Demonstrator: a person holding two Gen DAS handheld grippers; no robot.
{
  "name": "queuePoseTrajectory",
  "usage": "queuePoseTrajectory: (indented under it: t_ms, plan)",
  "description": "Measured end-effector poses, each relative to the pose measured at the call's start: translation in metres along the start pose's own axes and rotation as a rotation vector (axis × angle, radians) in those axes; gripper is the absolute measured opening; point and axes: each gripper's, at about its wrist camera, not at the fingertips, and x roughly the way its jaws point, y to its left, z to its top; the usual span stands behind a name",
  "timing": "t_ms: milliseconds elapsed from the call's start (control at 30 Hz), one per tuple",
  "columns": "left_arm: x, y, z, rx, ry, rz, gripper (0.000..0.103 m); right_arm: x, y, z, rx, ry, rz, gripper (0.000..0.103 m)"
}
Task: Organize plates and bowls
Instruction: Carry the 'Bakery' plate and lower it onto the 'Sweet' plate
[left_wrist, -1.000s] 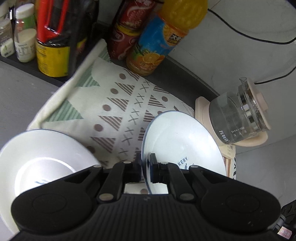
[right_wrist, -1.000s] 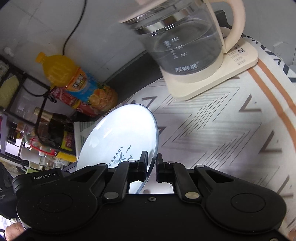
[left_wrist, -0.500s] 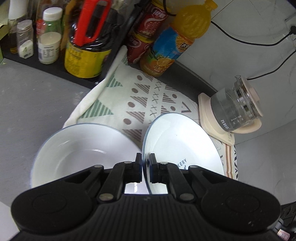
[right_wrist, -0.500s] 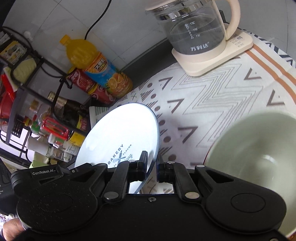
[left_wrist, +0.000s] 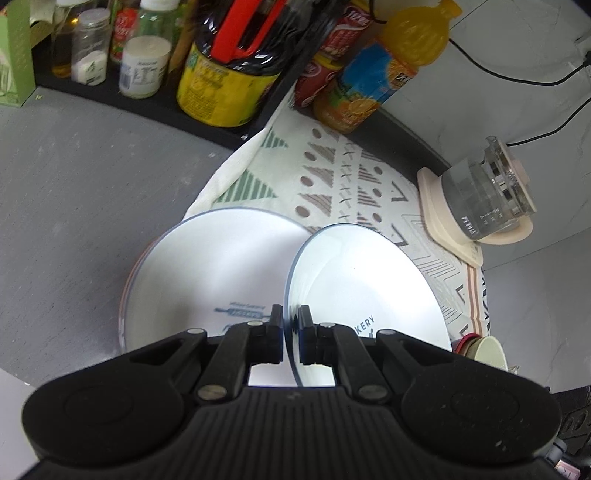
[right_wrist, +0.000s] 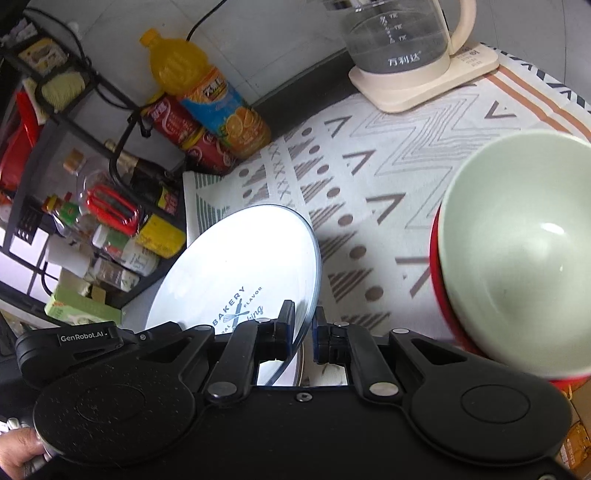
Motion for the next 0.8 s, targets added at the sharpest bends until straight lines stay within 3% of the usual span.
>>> queuePoseTrajectory:
  t_ms: [800]
  plan:
    - [0.017,0.049,-0.020,-0.054,0.041,0.042,0.010,0.021,0.032,-0.033,-0.157,0.056,-0.111,0.010]
